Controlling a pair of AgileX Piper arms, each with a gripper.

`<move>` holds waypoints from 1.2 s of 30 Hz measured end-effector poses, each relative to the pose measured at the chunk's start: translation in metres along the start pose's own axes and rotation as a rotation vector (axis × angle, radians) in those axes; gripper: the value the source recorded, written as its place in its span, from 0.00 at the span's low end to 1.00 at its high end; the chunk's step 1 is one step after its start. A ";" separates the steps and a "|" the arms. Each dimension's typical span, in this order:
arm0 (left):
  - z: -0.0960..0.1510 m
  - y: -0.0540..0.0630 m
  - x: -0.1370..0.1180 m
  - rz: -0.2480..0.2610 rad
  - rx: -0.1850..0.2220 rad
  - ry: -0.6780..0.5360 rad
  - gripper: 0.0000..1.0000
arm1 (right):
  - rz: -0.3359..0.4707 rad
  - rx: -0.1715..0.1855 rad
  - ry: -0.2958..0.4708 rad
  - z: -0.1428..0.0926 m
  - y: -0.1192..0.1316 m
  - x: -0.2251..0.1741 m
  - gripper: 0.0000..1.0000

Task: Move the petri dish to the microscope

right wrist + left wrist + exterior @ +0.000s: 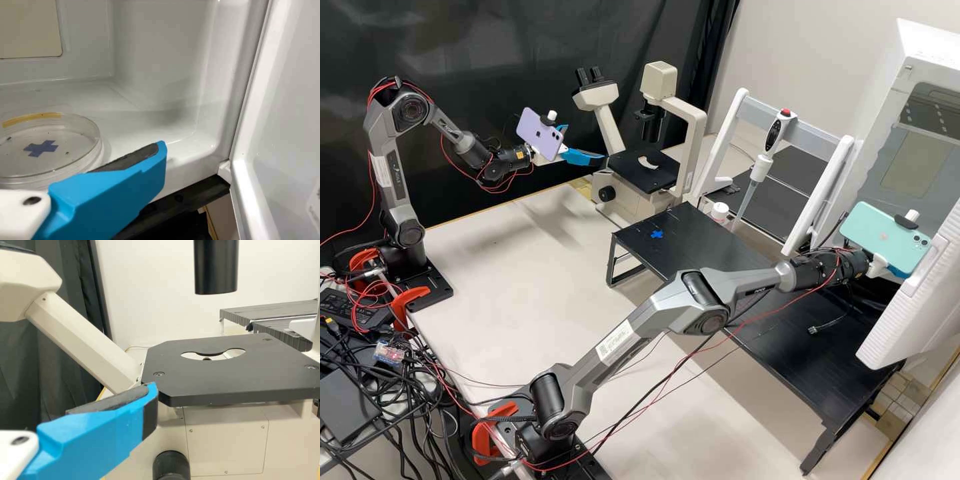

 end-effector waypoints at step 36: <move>0.000 0.000 0.000 0.000 0.000 0.000 1.00 | -0.028 -0.025 0.056 -0.004 -0.004 -0.002 0.00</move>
